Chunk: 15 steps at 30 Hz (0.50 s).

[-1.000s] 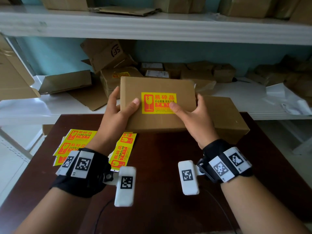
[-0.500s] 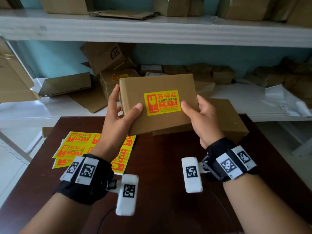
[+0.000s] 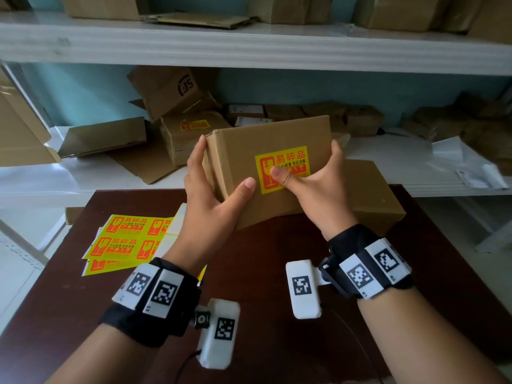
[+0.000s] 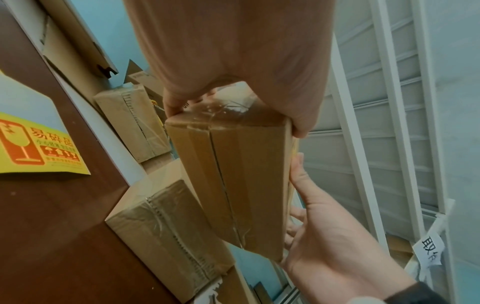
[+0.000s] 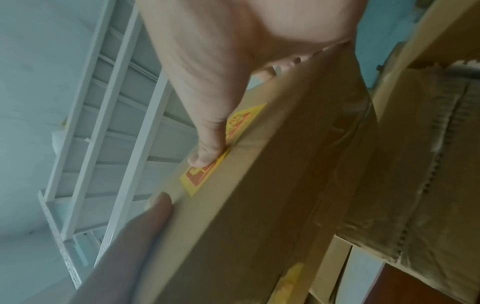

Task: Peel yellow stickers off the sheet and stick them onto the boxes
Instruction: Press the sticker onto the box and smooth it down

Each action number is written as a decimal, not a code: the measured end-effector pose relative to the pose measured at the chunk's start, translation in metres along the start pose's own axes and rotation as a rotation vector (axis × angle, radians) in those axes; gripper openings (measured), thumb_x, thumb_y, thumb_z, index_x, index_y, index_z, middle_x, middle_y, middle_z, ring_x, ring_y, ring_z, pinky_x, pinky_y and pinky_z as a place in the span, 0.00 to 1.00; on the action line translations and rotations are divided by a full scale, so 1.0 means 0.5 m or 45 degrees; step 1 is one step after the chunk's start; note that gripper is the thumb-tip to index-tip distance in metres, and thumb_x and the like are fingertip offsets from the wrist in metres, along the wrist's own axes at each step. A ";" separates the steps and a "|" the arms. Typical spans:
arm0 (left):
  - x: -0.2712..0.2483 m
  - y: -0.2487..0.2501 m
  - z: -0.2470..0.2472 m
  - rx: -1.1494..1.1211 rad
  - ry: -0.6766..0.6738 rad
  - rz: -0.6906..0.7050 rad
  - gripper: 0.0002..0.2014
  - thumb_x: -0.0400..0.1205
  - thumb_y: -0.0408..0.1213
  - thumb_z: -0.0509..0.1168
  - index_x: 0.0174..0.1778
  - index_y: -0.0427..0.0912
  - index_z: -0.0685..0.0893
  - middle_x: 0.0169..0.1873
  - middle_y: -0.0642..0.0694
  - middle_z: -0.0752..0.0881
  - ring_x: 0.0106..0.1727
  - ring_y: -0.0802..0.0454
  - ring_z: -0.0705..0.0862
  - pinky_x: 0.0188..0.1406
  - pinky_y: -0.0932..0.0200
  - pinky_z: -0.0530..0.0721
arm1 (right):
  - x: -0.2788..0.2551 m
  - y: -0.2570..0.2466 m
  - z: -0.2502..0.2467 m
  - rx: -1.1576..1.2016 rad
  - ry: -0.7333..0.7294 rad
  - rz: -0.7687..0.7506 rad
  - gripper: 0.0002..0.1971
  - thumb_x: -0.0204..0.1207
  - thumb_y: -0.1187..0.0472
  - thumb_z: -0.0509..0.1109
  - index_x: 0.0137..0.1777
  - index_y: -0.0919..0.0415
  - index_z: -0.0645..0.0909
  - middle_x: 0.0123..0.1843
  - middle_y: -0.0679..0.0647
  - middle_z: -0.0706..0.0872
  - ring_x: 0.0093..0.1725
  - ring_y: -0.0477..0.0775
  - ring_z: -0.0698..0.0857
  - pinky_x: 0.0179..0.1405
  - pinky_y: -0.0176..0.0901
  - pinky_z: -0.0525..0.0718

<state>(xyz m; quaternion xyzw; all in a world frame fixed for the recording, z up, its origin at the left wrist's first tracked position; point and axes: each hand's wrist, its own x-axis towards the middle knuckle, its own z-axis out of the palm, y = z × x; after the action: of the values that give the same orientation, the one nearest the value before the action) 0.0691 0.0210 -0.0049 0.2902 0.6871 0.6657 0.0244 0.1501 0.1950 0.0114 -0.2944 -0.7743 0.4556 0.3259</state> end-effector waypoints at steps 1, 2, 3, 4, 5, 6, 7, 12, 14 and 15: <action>0.000 0.000 0.000 -0.003 0.000 -0.009 0.49 0.70 0.65 0.74 0.82 0.73 0.52 0.79 0.46 0.66 0.78 0.46 0.72 0.67 0.34 0.81 | 0.002 0.001 0.000 0.038 0.017 0.003 0.73 0.42 0.18 0.78 0.87 0.44 0.49 0.85 0.49 0.68 0.82 0.53 0.69 0.80 0.61 0.71; 0.000 0.001 -0.001 -0.006 -0.002 -0.019 0.49 0.70 0.65 0.74 0.82 0.73 0.52 0.79 0.46 0.66 0.78 0.46 0.71 0.67 0.34 0.81 | 0.004 0.003 -0.002 0.070 0.032 0.010 0.71 0.44 0.21 0.80 0.87 0.45 0.52 0.84 0.48 0.69 0.82 0.52 0.70 0.80 0.59 0.71; 0.000 0.001 -0.001 -0.005 -0.004 -0.024 0.49 0.70 0.65 0.74 0.82 0.73 0.52 0.79 0.46 0.66 0.78 0.46 0.71 0.68 0.34 0.81 | 0.005 0.003 -0.004 0.110 0.045 0.009 0.69 0.45 0.23 0.82 0.86 0.46 0.55 0.83 0.47 0.71 0.81 0.50 0.71 0.80 0.56 0.72; -0.001 0.002 -0.002 -0.005 -0.010 -0.024 0.49 0.71 0.64 0.75 0.82 0.72 0.52 0.79 0.45 0.66 0.78 0.47 0.72 0.68 0.35 0.81 | 0.006 0.003 -0.007 0.147 0.061 0.011 0.67 0.45 0.25 0.83 0.84 0.46 0.58 0.80 0.45 0.74 0.79 0.48 0.74 0.78 0.54 0.73; -0.002 0.003 -0.003 -0.015 -0.020 -0.018 0.48 0.72 0.62 0.75 0.83 0.70 0.52 0.79 0.45 0.66 0.78 0.49 0.73 0.68 0.36 0.82 | 0.008 0.007 -0.009 0.191 0.079 0.007 0.62 0.46 0.28 0.85 0.81 0.47 0.63 0.75 0.42 0.78 0.75 0.45 0.77 0.76 0.52 0.76; -0.003 0.005 -0.004 -0.039 -0.029 -0.007 0.48 0.74 0.57 0.75 0.83 0.66 0.51 0.78 0.44 0.66 0.76 0.53 0.75 0.67 0.38 0.83 | 0.009 0.008 -0.012 0.231 0.092 0.000 0.55 0.49 0.33 0.88 0.76 0.47 0.67 0.69 0.37 0.79 0.69 0.40 0.79 0.73 0.49 0.78; -0.003 0.006 -0.006 -0.076 -0.036 0.005 0.46 0.77 0.51 0.75 0.84 0.63 0.51 0.77 0.45 0.68 0.72 0.59 0.78 0.65 0.42 0.86 | 0.008 0.007 -0.015 0.255 0.099 -0.012 0.47 0.53 0.39 0.89 0.71 0.45 0.68 0.62 0.34 0.79 0.65 0.36 0.80 0.71 0.47 0.79; 0.004 0.006 -0.017 -0.144 -0.064 -0.020 0.41 0.82 0.39 0.71 0.84 0.60 0.53 0.68 0.54 0.73 0.57 0.78 0.81 0.47 0.61 0.89 | 0.002 0.003 -0.017 0.285 0.144 -0.055 0.45 0.51 0.33 0.86 0.68 0.41 0.72 0.67 0.40 0.80 0.71 0.50 0.82 0.70 0.58 0.83; 0.006 0.002 -0.021 -0.164 -0.073 -0.069 0.40 0.82 0.41 0.71 0.84 0.63 0.53 0.70 0.52 0.73 0.57 0.77 0.82 0.47 0.62 0.89 | -0.005 0.007 -0.010 0.227 0.126 -0.050 0.50 0.52 0.28 0.82 0.75 0.44 0.71 0.75 0.43 0.78 0.75 0.48 0.79 0.73 0.58 0.81; 0.008 0.000 -0.023 -0.181 -0.079 -0.096 0.40 0.82 0.43 0.71 0.84 0.64 0.53 0.71 0.52 0.74 0.57 0.75 0.83 0.48 0.62 0.89 | -0.008 0.009 -0.006 0.173 0.111 -0.047 0.54 0.53 0.25 0.79 0.80 0.44 0.67 0.80 0.44 0.75 0.78 0.48 0.76 0.75 0.58 0.79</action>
<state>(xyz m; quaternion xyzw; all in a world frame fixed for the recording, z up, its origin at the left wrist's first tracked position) 0.0611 0.0124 -0.0022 0.2822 0.6474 0.7021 0.0914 0.1555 0.1954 0.0073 -0.2769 -0.7318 0.4879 0.3870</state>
